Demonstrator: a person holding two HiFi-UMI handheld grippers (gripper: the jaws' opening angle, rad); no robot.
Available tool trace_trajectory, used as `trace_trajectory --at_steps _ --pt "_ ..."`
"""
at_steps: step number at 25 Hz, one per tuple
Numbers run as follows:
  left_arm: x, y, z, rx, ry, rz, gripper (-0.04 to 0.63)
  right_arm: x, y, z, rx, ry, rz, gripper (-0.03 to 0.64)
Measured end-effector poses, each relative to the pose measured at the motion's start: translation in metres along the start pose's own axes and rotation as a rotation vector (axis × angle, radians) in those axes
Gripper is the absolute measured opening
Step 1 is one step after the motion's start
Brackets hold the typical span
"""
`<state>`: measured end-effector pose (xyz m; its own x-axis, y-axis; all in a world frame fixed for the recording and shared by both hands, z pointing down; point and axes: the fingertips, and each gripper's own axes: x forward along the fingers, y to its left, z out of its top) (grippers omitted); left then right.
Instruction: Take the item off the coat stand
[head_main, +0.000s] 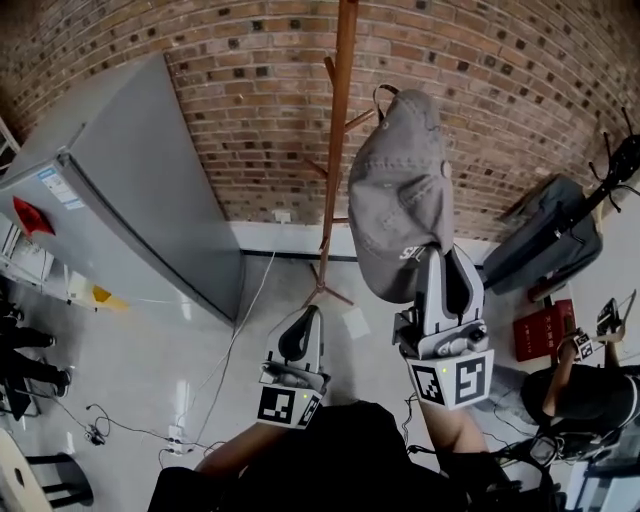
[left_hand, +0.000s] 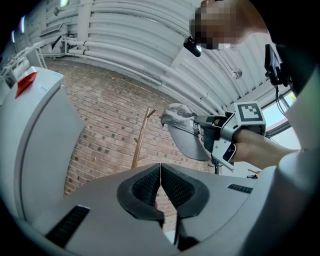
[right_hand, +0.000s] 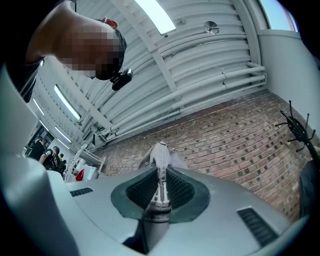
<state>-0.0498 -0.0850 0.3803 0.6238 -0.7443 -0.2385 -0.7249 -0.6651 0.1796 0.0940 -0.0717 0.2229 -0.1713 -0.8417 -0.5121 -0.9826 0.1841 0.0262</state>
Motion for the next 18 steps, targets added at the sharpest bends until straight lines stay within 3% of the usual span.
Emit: trace_trajectory --at_steps 18 --pt "0.018 -0.042 -0.001 0.012 -0.003 -0.008 0.017 -0.053 -0.014 -0.035 0.041 0.082 -0.007 0.057"
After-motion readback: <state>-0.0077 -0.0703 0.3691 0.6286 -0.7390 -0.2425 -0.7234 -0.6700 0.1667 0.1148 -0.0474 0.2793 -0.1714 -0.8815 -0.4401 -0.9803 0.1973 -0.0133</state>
